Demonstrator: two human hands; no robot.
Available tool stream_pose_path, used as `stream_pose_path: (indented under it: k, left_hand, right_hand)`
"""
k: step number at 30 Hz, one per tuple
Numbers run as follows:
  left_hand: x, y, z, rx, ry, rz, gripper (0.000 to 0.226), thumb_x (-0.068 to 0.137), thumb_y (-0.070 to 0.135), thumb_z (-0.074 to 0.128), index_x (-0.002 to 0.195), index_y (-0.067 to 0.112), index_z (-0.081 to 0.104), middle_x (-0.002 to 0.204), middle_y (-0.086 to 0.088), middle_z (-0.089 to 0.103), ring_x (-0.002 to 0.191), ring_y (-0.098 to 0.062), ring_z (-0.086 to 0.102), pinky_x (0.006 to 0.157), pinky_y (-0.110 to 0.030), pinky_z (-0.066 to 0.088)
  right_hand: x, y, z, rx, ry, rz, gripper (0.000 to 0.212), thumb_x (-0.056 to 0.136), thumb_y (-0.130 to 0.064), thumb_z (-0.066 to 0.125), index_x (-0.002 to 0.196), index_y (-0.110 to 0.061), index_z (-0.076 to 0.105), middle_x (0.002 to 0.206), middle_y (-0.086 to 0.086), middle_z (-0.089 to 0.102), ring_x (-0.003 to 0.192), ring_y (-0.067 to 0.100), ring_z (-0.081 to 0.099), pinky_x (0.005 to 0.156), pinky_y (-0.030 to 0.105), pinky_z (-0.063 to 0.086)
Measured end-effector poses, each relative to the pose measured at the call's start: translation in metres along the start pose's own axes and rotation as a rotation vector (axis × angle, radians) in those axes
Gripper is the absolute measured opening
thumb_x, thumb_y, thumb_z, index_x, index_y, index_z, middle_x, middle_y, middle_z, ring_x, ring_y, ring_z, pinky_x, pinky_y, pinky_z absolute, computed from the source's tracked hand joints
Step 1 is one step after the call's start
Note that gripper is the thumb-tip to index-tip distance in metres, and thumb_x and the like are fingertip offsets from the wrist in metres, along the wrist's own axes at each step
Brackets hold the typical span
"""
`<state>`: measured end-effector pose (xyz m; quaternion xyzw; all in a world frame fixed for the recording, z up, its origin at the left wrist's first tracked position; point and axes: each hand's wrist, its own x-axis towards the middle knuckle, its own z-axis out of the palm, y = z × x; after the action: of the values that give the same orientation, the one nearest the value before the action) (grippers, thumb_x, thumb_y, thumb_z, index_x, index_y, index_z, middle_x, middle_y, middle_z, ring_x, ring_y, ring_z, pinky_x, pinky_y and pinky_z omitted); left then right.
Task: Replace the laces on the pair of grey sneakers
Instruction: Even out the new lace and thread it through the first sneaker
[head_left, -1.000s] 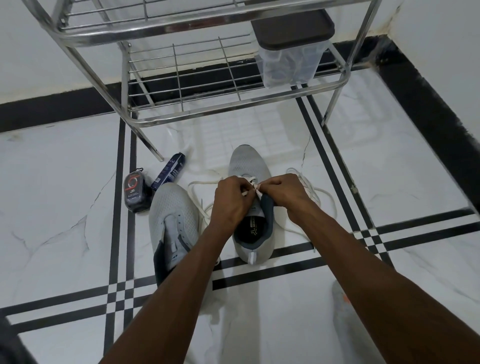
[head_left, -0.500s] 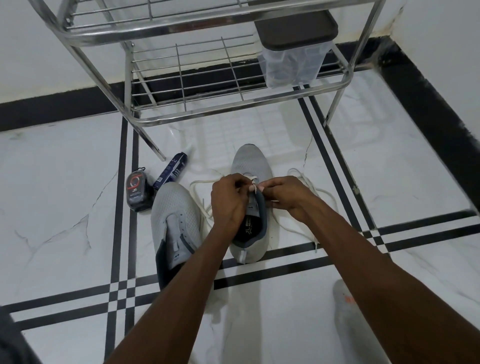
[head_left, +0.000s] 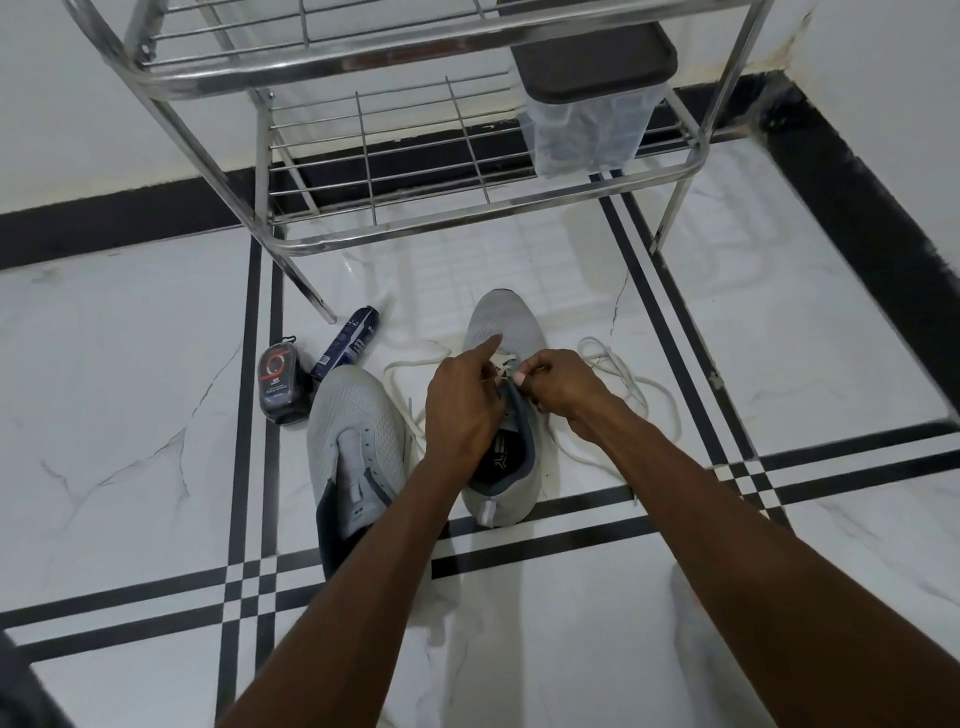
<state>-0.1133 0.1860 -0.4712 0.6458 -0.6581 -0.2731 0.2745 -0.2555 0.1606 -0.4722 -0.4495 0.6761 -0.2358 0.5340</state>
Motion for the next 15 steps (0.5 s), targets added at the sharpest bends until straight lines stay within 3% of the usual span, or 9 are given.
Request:
stream_pose_path:
  k: [5,8,10,12,14,15]
  left_hand:
    - [0.004,0.002,-0.002,0.013,-0.025,0.085,0.068,0.083,-0.004,0.062,0.147,0.016,0.052,0.096,-0.004,0.073,0.09,-0.022,0.065,0.082,-0.033,0.05]
    - [0.004,-0.001,0.001,0.017,-0.092,0.11,0.072,0.082,-0.006,0.059,0.15,0.015,0.045,0.094,-0.007,0.072,0.087,-0.022,0.059,0.075,-0.028,0.044]
    - [0.001,0.0,0.002,-0.035,-0.07,0.053,0.064,0.088,0.0,0.058,0.148,0.017,0.045,0.096,-0.003,0.068,0.095,-0.017,0.052,0.077,-0.024,0.039]
    - [-0.003,0.0,-0.001,-0.053,0.053,0.033,0.043,0.092,0.007,0.058,0.134,0.017,0.054,0.1,0.0,0.064,0.103,-0.012,0.044,0.082,-0.022,0.037]
    - [-0.009,0.004,-0.005,0.045,0.247,0.048,0.013,0.095,0.019,0.06,0.108,0.017,0.061,0.095,0.003,0.062,0.098,-0.015,0.047,0.083,-0.029,0.041]
    - [-0.012,0.008,-0.006,0.082,0.27,0.012,0.011,0.096,0.029,0.06,0.097,0.018,0.062,0.091,0.004,0.062,0.092,-0.016,0.051,0.08,-0.032,0.043]
  right_hand:
    - [0.0,-0.002,0.003,0.011,-0.017,0.035,0.028,0.098,-0.013,0.063,0.07,-0.017,0.065,0.07,-0.001,0.061,0.064,0.008,0.052,0.06,0.021,0.043]
    - [-0.001,-0.004,0.004,-0.026,-0.043,0.049,0.021,0.1,-0.015,0.06,0.08,-0.013,0.068,0.071,0.0,0.06,0.064,0.009,0.051,0.058,0.02,0.04]
    - [-0.001,-0.005,0.004,-0.117,-0.055,0.046,0.023,0.099,-0.014,0.057,0.079,-0.011,0.068,0.071,0.004,0.06,0.066,0.016,0.055,0.062,0.026,0.045]
    - [0.002,-0.005,0.005,-0.18,-0.033,0.027,0.023,0.094,-0.01,0.054,0.074,-0.006,0.065,0.072,0.011,0.06,0.071,0.026,0.058,0.067,0.037,0.05]
    - [0.003,-0.004,0.004,-0.178,-0.007,0.02,0.019,0.085,-0.013,0.054,0.074,-0.003,0.066,0.074,0.015,0.063,0.073,0.029,0.061,0.073,0.047,0.057]
    - [0.002,-0.004,0.002,-0.155,-0.003,0.023,0.019,0.079,-0.017,0.054,0.074,-0.003,0.067,0.074,0.016,0.064,0.072,0.029,0.062,0.076,0.052,0.058]
